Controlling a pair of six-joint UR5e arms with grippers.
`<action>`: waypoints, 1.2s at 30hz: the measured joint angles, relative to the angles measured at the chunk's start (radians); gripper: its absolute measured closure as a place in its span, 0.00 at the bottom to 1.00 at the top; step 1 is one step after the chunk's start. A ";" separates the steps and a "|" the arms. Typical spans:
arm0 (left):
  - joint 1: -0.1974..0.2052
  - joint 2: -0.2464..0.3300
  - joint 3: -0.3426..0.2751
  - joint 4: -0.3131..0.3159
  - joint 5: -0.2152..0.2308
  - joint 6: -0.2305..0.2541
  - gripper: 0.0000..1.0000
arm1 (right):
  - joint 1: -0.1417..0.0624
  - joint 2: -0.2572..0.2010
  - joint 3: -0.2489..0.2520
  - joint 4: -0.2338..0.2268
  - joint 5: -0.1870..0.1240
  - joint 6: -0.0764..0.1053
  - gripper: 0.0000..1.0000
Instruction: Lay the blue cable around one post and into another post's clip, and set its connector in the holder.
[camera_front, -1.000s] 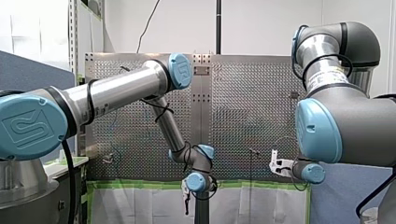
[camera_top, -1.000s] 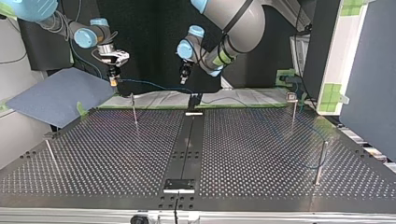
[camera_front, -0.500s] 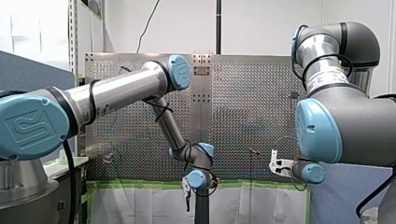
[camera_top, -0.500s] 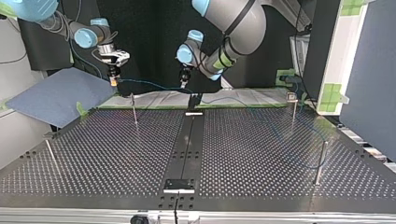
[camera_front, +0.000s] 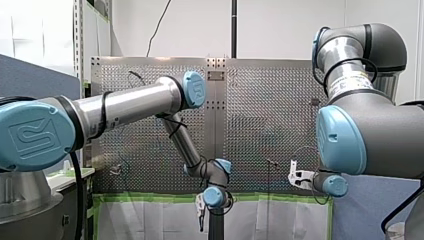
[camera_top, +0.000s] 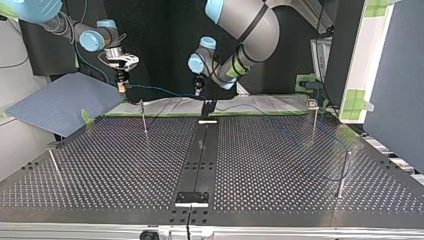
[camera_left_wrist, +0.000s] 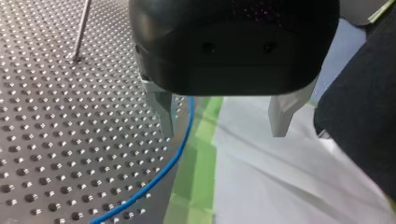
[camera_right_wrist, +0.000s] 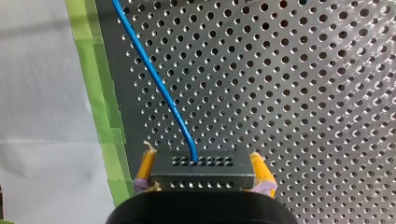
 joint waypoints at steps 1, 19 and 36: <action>0.001 0.000 0.008 -0.002 -0.001 0.000 0.02 | 0.000 0.000 0.000 0.000 0.000 0.000 1.00; 0.025 -0.002 0.053 -0.037 -0.037 0.032 0.02 | 0.000 0.000 0.000 0.003 0.000 -0.001 1.00; 0.033 -0.001 0.053 -0.049 -0.041 0.044 0.75 | -0.006 0.000 0.000 0.001 0.000 -0.001 1.00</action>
